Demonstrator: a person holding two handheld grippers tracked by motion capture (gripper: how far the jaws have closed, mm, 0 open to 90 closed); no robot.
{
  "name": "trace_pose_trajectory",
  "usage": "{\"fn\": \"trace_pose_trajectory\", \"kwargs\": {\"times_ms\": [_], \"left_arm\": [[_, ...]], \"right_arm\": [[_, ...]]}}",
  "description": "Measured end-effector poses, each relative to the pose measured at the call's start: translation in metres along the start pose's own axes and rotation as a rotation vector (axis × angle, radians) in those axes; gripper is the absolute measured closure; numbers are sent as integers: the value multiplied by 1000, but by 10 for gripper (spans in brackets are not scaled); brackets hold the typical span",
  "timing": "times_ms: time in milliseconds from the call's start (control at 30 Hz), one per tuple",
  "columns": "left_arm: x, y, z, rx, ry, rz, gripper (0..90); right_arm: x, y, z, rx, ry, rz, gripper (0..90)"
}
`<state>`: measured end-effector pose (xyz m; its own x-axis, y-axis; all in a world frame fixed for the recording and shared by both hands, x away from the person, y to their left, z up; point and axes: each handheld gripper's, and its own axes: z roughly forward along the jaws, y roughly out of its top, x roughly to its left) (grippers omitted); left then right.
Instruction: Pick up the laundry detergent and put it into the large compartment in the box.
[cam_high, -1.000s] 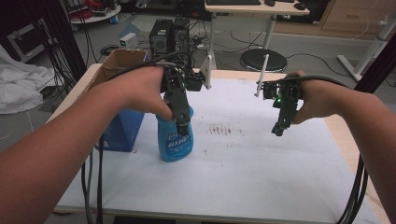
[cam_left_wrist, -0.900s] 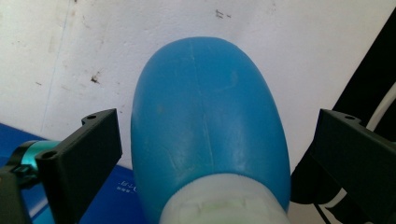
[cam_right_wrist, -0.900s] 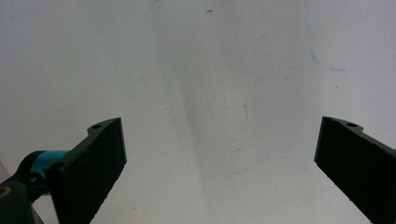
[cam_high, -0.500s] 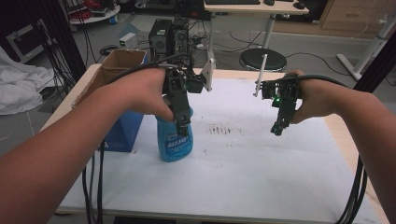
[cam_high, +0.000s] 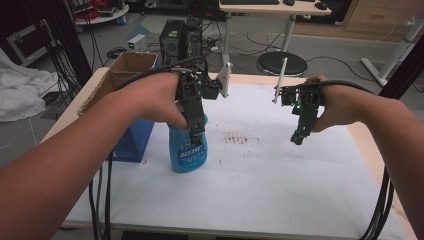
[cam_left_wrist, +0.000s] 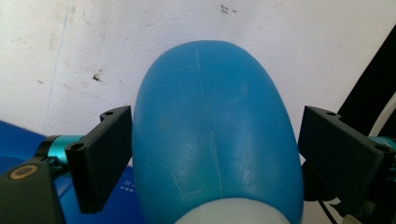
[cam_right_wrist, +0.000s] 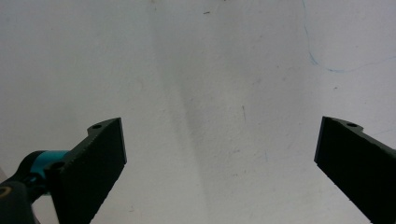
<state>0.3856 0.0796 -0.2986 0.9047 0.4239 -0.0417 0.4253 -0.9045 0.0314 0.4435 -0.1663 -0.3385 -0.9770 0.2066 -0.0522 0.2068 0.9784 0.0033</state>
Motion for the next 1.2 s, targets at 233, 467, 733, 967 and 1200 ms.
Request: {"fn": "trace_pose_trajectory", "kwargs": {"times_ms": [233, 467, 733, 967, 1200], "left_arm": [[0, 0, 0, 11, 4, -3, 169], [0, 1, 0, 12, 4, 2, 204], [-1, 1, 0, 16, 3, -2, 242], [0, 1, -1, 19, -1, -7, 273], [0, 1, 0, 29, 1, -7, 311]], "right_arm": [[-1, 0, 1, 2, 1, 3, 11], [0, 0, 0, 4, 0, 4, 11], [0, 0, 1, 4, 2, 2, 11], [-1, 0, 1, 1, 1, -1, 11], [-1, 1, 1, 3, 2, -1, 11]]}}
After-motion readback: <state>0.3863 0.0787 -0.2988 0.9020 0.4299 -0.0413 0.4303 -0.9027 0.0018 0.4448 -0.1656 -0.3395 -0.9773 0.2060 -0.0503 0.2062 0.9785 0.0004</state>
